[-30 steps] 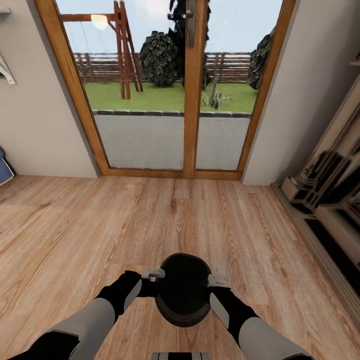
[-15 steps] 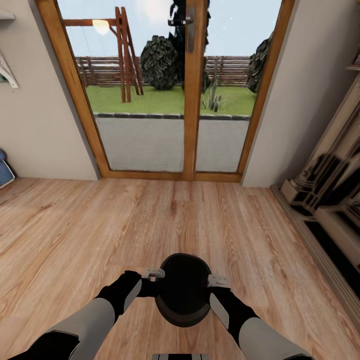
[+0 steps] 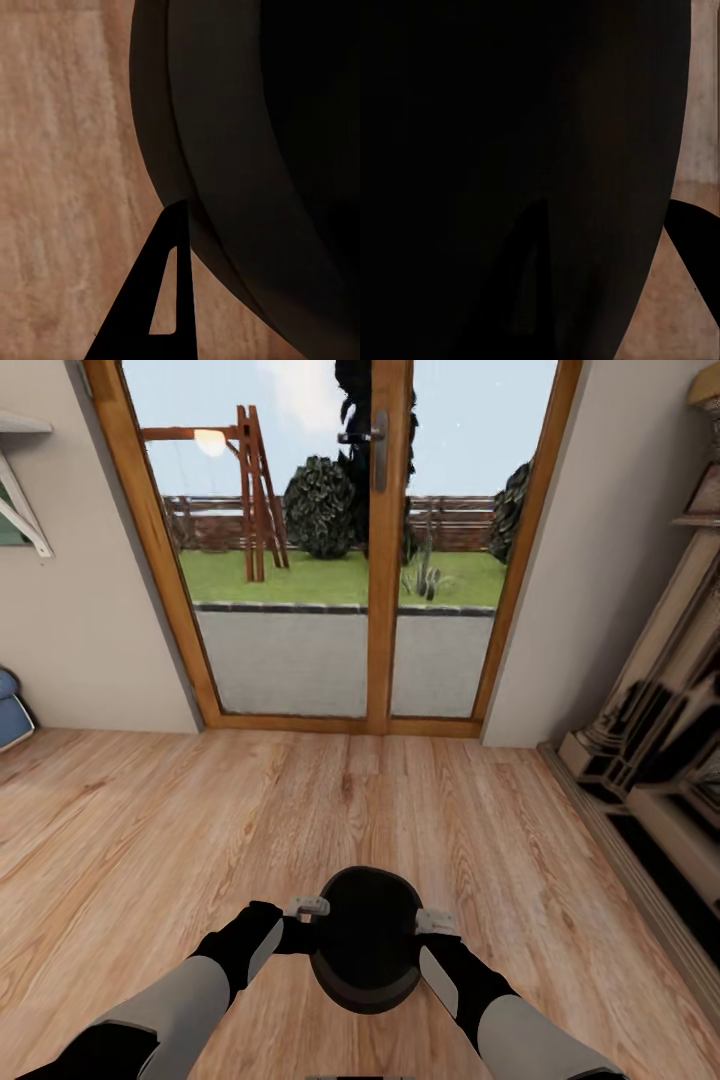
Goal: Place each of the two pumpkins and all three candles from the living room inside a cabinet in the living room (use any cabinet), then make sure every cabinet is closed, and position the cauldron so it is next to a table in the living room.
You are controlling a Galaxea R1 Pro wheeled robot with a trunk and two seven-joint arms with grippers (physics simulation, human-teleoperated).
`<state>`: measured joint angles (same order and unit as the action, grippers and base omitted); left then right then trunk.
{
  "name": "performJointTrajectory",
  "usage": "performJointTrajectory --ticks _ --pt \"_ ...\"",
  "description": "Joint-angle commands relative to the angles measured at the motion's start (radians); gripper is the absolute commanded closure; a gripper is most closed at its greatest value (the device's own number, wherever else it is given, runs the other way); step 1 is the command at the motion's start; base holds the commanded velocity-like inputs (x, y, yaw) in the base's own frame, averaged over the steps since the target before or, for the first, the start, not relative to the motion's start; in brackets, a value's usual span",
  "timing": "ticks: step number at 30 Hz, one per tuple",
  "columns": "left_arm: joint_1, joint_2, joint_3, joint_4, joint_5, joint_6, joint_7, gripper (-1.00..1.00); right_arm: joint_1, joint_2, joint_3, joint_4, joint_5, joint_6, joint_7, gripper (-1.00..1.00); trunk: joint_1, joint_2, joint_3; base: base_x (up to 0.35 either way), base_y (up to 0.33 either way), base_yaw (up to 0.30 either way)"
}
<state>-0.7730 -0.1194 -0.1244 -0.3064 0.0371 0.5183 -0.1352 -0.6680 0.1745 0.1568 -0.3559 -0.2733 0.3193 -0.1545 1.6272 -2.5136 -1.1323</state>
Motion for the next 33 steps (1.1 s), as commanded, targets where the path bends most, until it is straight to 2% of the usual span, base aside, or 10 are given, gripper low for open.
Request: performJointTrajectory --ticks 1,11,33 --pt "0.0 0.0 -0.004 0.0 0.0 0.005 -0.001 1.0 -0.001 0.0 0.003 -0.005 -0.006 0.003 -0.006 1.0 -0.001 0.0 0.003 0.0 0.0 0.0" --pt "0.0 0.001 -0.004 0.0 0.0 0.004 -0.001 1.0 -0.001 0.0 0.004 -0.006 -0.006 0.003 -0.004 1.0 -0.005 0.002 0.042 0.0 0.0 0.0" --pt "0.0 0.003 -0.004 0.0 0.001 0.004 -0.001 1.0 -0.001 0.0 0.004 -0.007 -0.006 0.003 -0.003 1.0 -0.005 0.002 0.042 0.03 0.0 0.0"
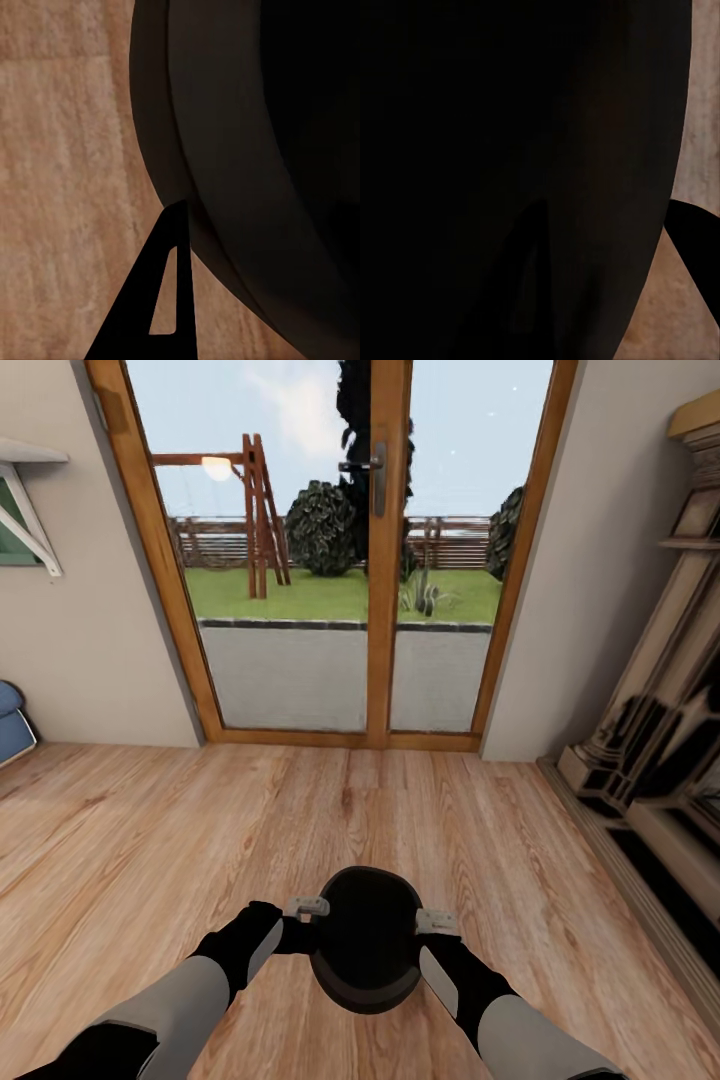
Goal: Place each of the two pumpkins and all three candles from the living room inside a cabinet in the living room (use any cabinet), then make sure every cabinet is closed, and position the cauldron so it is next to a table in the living room.
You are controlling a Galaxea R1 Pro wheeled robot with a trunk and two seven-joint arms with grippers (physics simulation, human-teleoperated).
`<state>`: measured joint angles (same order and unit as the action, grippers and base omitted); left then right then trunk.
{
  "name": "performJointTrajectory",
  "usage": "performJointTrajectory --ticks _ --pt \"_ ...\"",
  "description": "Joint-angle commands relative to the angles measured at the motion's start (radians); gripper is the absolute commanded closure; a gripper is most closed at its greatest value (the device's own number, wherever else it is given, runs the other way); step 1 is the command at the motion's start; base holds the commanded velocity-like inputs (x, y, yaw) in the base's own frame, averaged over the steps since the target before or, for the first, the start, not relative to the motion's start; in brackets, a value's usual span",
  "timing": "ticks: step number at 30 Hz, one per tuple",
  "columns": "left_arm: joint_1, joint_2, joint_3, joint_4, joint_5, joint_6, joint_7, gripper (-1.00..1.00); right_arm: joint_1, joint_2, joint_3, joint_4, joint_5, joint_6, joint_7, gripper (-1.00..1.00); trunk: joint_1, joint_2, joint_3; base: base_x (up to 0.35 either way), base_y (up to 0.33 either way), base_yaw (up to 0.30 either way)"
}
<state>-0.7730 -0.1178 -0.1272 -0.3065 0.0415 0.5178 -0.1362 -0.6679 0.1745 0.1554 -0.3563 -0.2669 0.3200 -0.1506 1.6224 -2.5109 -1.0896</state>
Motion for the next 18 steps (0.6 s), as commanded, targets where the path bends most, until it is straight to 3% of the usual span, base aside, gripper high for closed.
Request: performJointTrajectory --ticks 1,9,18 --pt "0.0 0.001 -0.002 0.0 -0.004 0.005 0.0 1.0 -0.001 0.0 0.006 -0.007 -0.012 0.002 -0.007 1.0 0.0 -0.001 -0.001 0.006 0.0 0.0" --pt "0.0 0.001 -0.002 0.0 -0.003 0.004 0.0 1.0 -0.001 0.0 0.007 -0.007 -0.012 0.002 -0.007 1.0 0.0 -0.001 0.001 -0.062 0.0 0.012" --pt "0.0 0.0 -0.002 0.0 -0.003 0.005 0.0 1.0 -0.001 0.0 0.007 -0.009 -0.012 0.001 -0.006 1.0 0.0 -0.001 0.009 -0.189 0.0 0.129"
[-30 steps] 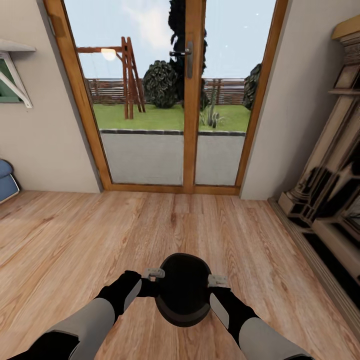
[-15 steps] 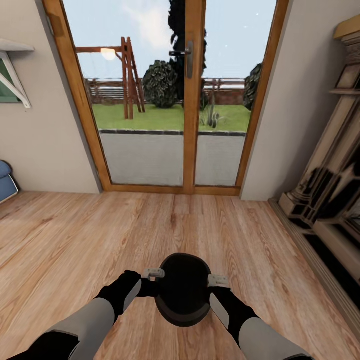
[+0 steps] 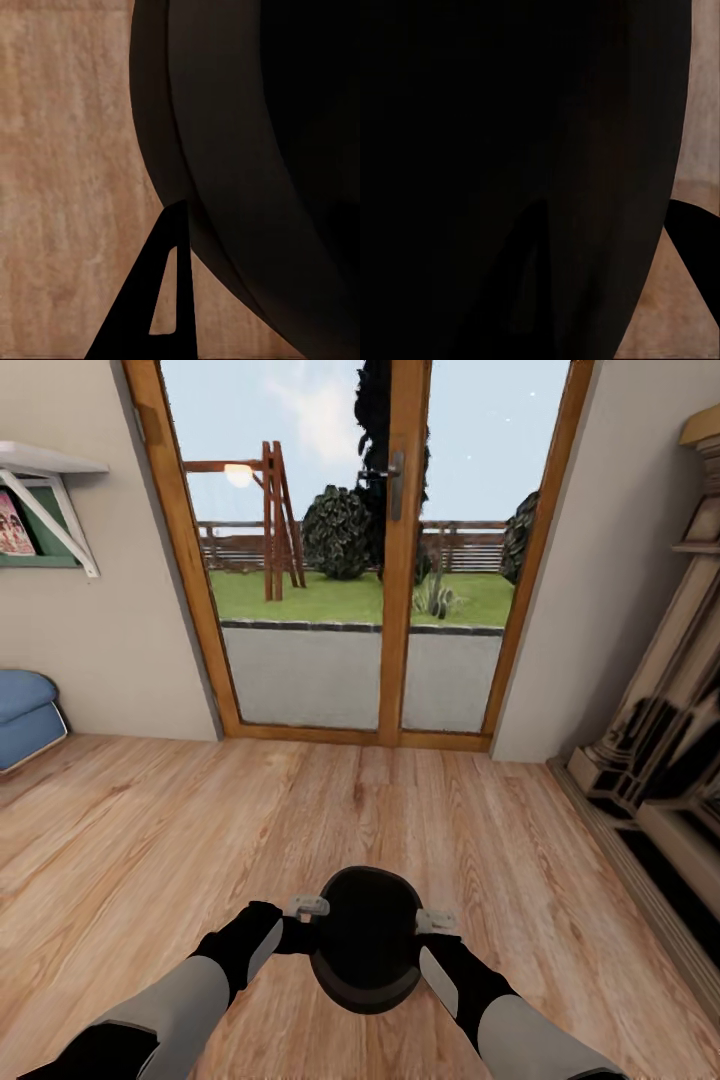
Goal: Place each of the two pumpkins and all three candles from the living room inside a cabinet in the living room (use any cabinet), then make sure every cabinet is closed, and position the cauldron so it is next to a table in the living room.
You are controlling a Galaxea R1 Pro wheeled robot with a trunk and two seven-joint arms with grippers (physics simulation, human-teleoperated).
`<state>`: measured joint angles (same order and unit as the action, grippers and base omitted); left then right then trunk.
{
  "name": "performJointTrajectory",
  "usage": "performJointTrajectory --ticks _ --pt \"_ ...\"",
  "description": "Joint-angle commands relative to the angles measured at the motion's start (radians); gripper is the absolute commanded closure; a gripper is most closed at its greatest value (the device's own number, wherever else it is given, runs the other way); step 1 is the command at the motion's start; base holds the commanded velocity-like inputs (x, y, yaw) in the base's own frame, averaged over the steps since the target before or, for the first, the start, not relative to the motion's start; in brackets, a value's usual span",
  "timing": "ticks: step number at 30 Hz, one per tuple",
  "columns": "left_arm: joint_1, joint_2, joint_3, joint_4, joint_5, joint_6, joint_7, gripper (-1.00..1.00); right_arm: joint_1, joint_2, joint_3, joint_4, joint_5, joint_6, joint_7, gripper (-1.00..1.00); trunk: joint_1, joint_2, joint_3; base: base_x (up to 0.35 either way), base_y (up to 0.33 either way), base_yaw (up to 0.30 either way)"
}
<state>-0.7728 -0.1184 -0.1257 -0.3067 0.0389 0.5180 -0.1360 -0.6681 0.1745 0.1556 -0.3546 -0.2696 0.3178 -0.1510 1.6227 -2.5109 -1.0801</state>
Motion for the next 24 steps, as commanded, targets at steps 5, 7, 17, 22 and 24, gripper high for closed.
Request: performJointTrajectory --ticks 5,7,17,22,24 --pt "0.0 0.0 -0.003 0.0 -0.001 0.005 -0.001 1.0 -0.001 0.0 0.007 -0.012 -0.009 0.003 -0.006 1.0 -0.001 -0.001 0.0 -0.208 0.0 0.038" --pt "0.0 0.0 -0.003 0.0 -0.001 0.004 -0.001 1.0 -0.001 0.0 0.007 -0.012 -0.009 0.003 -0.006 1.0 -0.001 -0.001 0.0 -0.184 0.0 0.073" --pt "0.0 0.0 -0.003 0.0 -0.001 0.004 -0.001 1.0 -0.001 0.0 0.007 -0.012 -0.01 0.004 -0.005 1.0 -0.001 -0.001 0.0 -0.048 0.0 0.23" --pt "0.0 0.0 -0.003 0.0 -0.001 0.003 -0.001 1.0 -0.001 0.0 0.007 -0.012 -0.009 0.004 -0.005 1.0 -0.001 -0.001 0.0 -0.003 0.0 0.283" --pt "0.0 0.0 -0.003 0.0 -0.001 0.002 -0.001 1.0 -0.001 0.0 0.007 -0.012 -0.01 0.004 -0.005 1.0 -0.001 -0.001 0.0 -0.001 0.0 0.286"
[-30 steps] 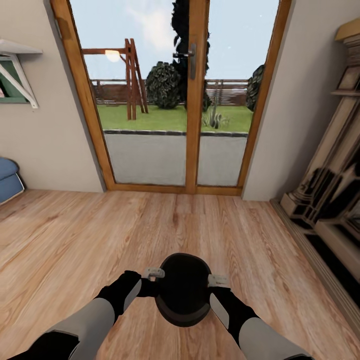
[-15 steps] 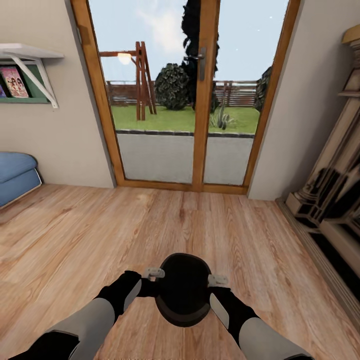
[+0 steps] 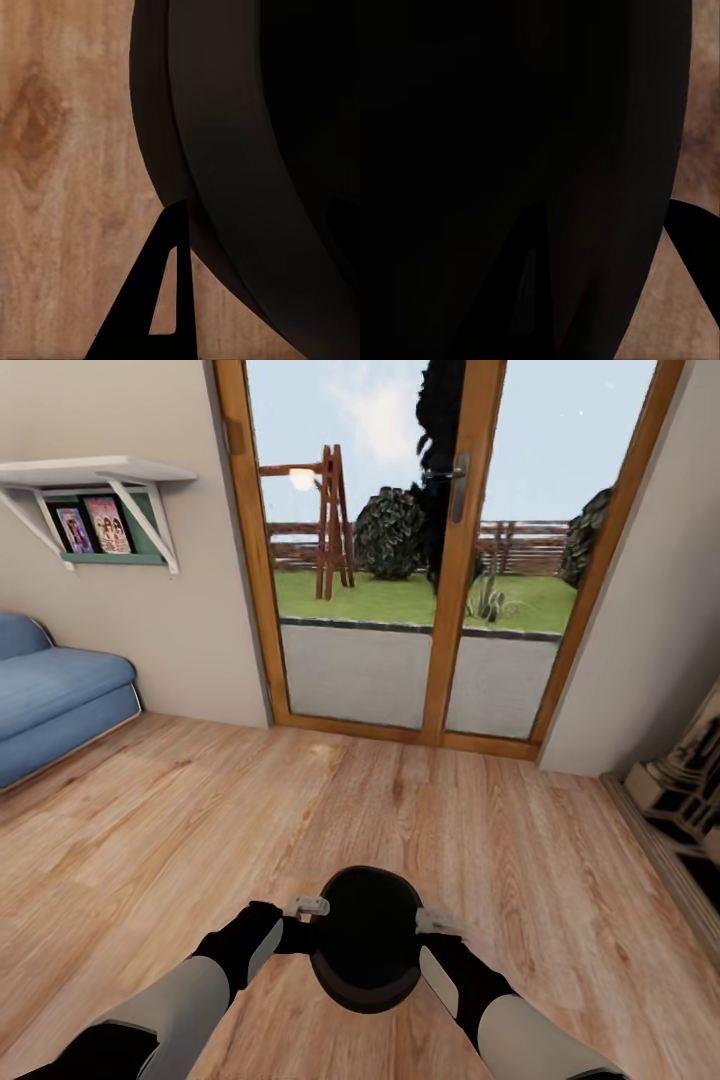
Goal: Place each of the two pumpkins and all three candles from the living room inside a cabinet in the living room (use any cabinet), then make sure every cabinet is closed, and position the cauldron so it is next to a table in the living room.
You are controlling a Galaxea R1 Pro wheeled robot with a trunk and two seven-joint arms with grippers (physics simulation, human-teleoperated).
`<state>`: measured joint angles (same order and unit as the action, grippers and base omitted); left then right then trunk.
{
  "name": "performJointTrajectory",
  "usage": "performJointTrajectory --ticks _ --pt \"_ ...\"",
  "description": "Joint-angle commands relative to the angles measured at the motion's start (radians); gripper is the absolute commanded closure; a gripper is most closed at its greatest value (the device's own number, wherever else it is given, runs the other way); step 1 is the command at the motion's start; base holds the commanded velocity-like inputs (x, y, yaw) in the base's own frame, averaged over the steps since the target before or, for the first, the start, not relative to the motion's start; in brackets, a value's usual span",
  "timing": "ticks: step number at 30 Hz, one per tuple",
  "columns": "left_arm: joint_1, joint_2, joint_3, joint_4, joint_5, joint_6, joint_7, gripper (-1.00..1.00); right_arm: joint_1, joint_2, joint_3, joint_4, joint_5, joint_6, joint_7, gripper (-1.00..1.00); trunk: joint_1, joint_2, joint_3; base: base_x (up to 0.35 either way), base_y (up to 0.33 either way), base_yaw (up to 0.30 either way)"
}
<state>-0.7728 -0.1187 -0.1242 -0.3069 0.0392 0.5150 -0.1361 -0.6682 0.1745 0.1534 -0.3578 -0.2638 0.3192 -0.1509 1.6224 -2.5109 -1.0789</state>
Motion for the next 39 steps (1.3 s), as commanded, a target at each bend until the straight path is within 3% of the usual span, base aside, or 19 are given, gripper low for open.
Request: performJointTrajectory --ticks 1,39 --pt "0.0 0.001 -0.005 0.0 -0.001 0.004 0.0 1.0 -0.001 0.0 0.01 -0.009 -0.015 0.003 -0.006 1.0 0.0 0.0 -0.001 -0.001 0.0 0.286" --pt "0.0 0.001 -0.005 0.0 -0.001 0.003 0.0 1.0 -0.001 0.0 0.011 -0.009 -0.015 0.003 -0.005 1.0 0.0 0.0 -0.001 -0.08 0.0 0.287"
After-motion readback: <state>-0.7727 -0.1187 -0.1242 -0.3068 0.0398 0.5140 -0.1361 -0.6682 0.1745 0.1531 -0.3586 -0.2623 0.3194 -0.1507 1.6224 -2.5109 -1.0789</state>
